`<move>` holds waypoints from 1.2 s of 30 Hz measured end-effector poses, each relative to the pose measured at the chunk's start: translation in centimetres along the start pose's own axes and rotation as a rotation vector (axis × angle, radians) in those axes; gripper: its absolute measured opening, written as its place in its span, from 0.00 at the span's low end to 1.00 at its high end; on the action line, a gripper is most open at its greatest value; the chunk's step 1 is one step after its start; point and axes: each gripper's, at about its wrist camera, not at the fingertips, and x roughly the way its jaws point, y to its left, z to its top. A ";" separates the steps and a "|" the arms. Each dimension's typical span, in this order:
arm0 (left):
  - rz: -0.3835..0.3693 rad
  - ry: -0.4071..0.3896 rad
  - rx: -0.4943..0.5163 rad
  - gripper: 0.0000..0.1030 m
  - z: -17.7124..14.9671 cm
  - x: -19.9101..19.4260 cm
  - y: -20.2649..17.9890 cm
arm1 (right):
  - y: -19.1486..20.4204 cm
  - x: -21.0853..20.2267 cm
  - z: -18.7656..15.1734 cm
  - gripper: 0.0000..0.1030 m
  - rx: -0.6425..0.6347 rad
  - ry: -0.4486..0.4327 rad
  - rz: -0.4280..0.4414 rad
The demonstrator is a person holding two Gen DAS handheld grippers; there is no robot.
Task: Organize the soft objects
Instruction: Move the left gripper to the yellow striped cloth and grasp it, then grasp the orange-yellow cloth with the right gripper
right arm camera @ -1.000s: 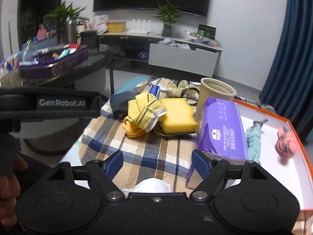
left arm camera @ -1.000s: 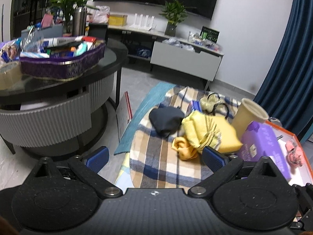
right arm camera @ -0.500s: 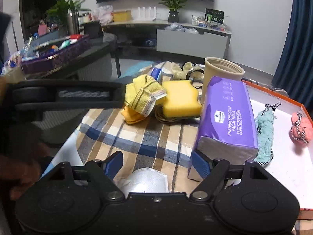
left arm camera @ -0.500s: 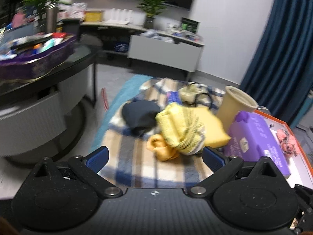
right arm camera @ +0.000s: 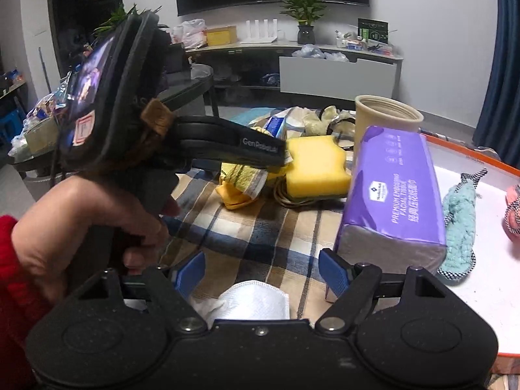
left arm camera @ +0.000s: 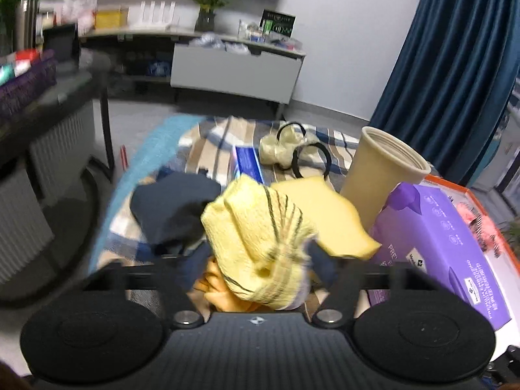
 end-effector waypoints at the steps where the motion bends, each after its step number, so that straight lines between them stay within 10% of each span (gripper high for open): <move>1: -0.009 -0.004 -0.016 0.38 -0.1 -0.2 0.5 | 0.0 0.1 0.0 0.88 -0.003 0.000 0.002; 8: -0.046 -0.052 -0.036 0.22 0.2 -3.3 2.9 | 0.4 1.4 0.2 0.88 -0.006 0.005 0.014; 36: 0.032 -0.134 -0.154 0.21 0.6 -6.6 9.4 | 4.9 11.3 5.7 0.78 0.114 0.025 0.007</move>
